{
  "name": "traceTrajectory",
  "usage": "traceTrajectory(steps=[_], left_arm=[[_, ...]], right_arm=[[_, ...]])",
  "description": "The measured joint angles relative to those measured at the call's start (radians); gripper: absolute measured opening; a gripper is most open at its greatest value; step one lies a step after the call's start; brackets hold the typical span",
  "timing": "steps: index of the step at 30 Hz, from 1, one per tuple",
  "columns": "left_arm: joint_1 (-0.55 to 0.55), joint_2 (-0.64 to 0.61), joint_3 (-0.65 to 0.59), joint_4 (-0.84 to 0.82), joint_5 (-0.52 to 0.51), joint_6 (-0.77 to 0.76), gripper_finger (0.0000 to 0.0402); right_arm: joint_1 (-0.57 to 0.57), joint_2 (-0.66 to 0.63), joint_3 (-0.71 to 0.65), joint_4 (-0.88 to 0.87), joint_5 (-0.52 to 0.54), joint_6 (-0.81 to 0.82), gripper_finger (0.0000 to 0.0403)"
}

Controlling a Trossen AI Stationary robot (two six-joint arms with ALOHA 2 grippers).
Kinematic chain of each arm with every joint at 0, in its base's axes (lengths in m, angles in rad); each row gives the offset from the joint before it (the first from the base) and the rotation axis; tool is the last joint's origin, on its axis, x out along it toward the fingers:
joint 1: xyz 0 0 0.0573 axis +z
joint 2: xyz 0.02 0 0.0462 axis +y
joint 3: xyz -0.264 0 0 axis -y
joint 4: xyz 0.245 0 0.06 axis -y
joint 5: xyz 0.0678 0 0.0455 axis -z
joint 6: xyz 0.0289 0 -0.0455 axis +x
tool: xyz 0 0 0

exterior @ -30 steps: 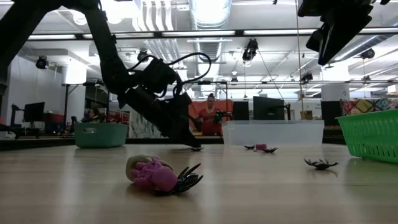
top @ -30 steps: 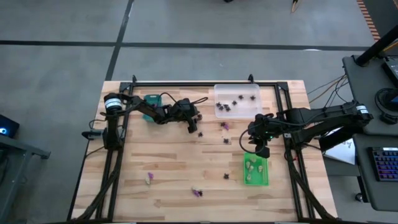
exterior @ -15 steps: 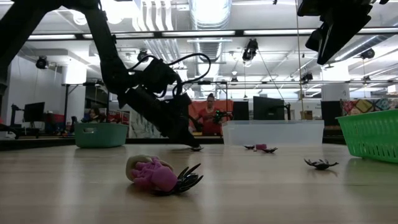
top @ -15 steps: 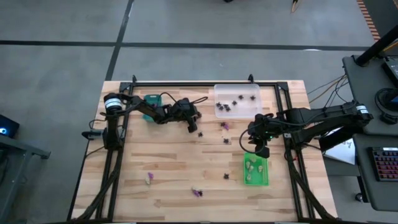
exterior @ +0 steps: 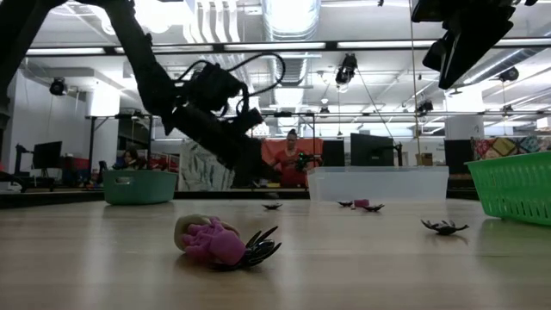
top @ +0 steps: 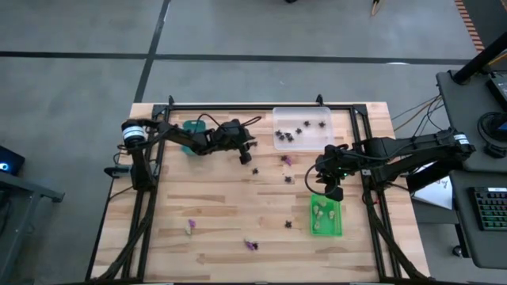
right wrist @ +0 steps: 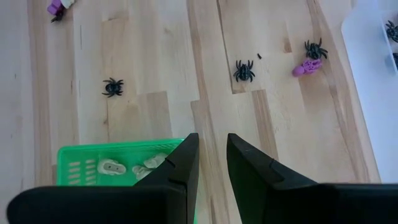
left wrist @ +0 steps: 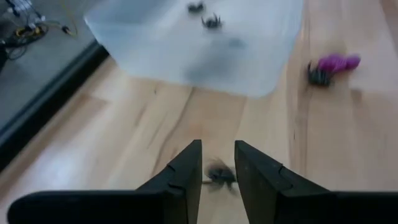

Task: Sort Halloween decoration
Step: Put the black spider toy into the white bin

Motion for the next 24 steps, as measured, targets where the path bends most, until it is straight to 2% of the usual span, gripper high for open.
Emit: traceTrajectory(steps=[6, 12, 16, 20, 24], left_arm=[[0.000, -0.039, 0.031, -0.006, 0.003, 0.001, 0.0076], [0.000, -0.039, 0.063, -0.136, 0.012, 0.055, 0.0076], [0.001, -0.038, 0.060, -0.143, 0.126, 0.061, 0.0079], [0.001, -0.033, 0.060, -0.145, 0.204, 0.064, 0.0101], [0.001, -0.007, 0.060, -0.132, 0.200, 0.067, 0.0143]], right_arm=[[0.000, 0.000, 0.000, 0.000, 0.000, 0.000, 0.0073], [0.000, 0.000, 0.000, 0.000, 0.000, 0.000, 0.0073], [0.000, 0.000, 0.000, 0.000, 0.000, -0.008, 0.0073], [0.000, 0.000, 0.000, 0.000, 0.000, -0.011, 0.0073], [0.000, 0.000, 0.000, 0.000, 0.000, -0.011, 0.0073]])
